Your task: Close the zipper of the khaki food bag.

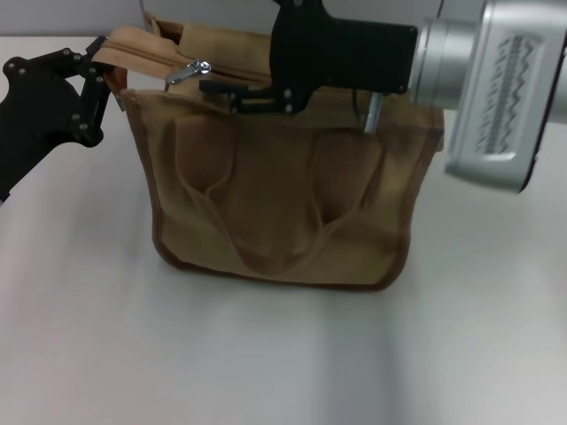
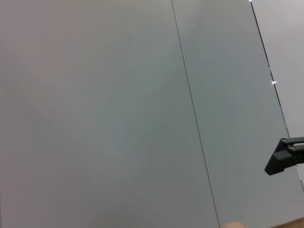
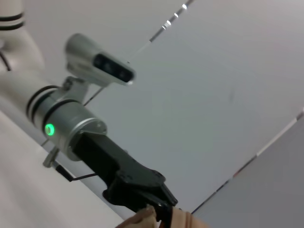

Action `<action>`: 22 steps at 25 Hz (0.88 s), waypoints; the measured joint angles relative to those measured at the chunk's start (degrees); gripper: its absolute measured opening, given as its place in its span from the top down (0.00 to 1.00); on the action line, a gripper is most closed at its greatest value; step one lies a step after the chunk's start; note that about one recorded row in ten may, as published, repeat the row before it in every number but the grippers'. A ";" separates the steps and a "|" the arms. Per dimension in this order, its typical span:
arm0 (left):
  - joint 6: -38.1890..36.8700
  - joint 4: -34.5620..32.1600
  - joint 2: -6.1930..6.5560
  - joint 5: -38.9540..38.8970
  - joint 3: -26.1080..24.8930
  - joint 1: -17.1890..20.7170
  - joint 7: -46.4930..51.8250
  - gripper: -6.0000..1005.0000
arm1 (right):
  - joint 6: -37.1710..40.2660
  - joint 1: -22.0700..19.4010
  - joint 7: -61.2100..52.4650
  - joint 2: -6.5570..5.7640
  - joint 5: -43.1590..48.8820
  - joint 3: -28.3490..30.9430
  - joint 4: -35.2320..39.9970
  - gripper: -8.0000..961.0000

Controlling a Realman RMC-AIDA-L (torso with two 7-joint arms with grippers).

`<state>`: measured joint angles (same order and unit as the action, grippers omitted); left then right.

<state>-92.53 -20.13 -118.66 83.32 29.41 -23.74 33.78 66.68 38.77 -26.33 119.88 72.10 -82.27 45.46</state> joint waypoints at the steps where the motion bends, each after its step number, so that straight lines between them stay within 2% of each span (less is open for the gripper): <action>1: -0.03 0.00 0.00 0.00 0.01 0.01 0.01 0.97 | -0.69 -0.16 1.46 0.00 -0.62 -1.10 -0.04 0.15; 8: -0.14 0.00 0.00 0.00 0.25 -0.17 0.04 0.97 | -4.03 -0.76 5.29 0.00 -1.67 -3.62 0.20 0.15; 16: -0.51 0.01 0.00 0.00 0.39 -0.41 0.14 0.97 | -7.85 -2.25 15.23 -0.01 -10.66 -9.59 -0.41 0.15; 22: -0.98 0.00 0.00 0.00 0.39 -0.52 0.20 0.97 | -8.85 -2.96 15.58 0.00 -13.04 -10.74 -0.28 0.15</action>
<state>-93.50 -20.12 -118.66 83.32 29.80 -24.26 33.97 57.83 35.81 -10.76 119.88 59.06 -93.01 45.18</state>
